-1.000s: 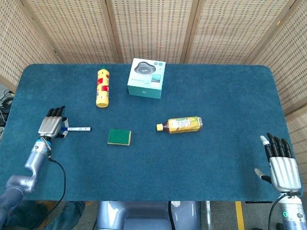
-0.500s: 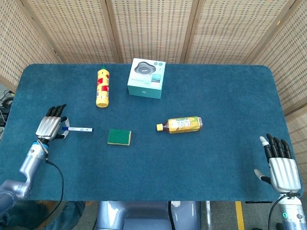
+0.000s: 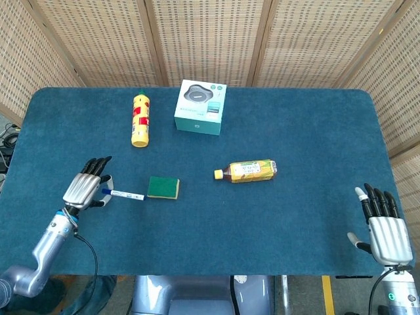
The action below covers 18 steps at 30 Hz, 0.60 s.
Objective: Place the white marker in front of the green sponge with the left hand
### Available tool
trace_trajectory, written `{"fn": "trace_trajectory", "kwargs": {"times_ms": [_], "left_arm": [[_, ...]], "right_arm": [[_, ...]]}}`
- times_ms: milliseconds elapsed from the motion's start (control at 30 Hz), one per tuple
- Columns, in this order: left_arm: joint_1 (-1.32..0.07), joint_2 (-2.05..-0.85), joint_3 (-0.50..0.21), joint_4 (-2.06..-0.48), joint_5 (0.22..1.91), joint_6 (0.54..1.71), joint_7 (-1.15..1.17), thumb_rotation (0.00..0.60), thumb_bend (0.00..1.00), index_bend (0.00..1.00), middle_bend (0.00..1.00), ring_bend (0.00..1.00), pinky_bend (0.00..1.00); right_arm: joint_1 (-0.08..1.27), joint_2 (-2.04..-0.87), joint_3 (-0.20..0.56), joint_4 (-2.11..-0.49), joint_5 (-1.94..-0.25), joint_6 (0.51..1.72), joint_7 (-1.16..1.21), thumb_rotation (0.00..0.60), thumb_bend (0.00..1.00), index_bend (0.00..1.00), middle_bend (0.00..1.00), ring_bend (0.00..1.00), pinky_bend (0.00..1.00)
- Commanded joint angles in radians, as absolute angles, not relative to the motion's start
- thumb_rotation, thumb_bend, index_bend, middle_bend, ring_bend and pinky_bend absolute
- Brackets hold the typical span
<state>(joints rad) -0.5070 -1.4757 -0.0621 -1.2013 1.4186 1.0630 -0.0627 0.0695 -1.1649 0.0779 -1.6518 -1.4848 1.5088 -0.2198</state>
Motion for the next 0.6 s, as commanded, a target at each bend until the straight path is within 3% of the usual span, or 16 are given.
{"fn": "trace_trajectory", "kwargs": {"times_ms": [33,600], "left_arm": [[-0.506,-1.479,-0.072,-1.301,1.362,1.043,0.057,0.6,0.38,0.62,0.0,0.0,0.0],[-0.539,-1.644,-0.147,-1.366,1.111,1.015,0.339,0.6,0.38,0.61,0.0,0.0,0.0]], "right_arm": [[0.068,-1.161,0.077,-1.653,-1.486,1.51,-0.213,0.6,0.0,0.0,0.0,0.0,0.0],[0.063,-1.14,0.076,-1.66,-1.489,1.512,-0.174,0.6,0.0,0.01,0.0,0.0,0.0]]}}
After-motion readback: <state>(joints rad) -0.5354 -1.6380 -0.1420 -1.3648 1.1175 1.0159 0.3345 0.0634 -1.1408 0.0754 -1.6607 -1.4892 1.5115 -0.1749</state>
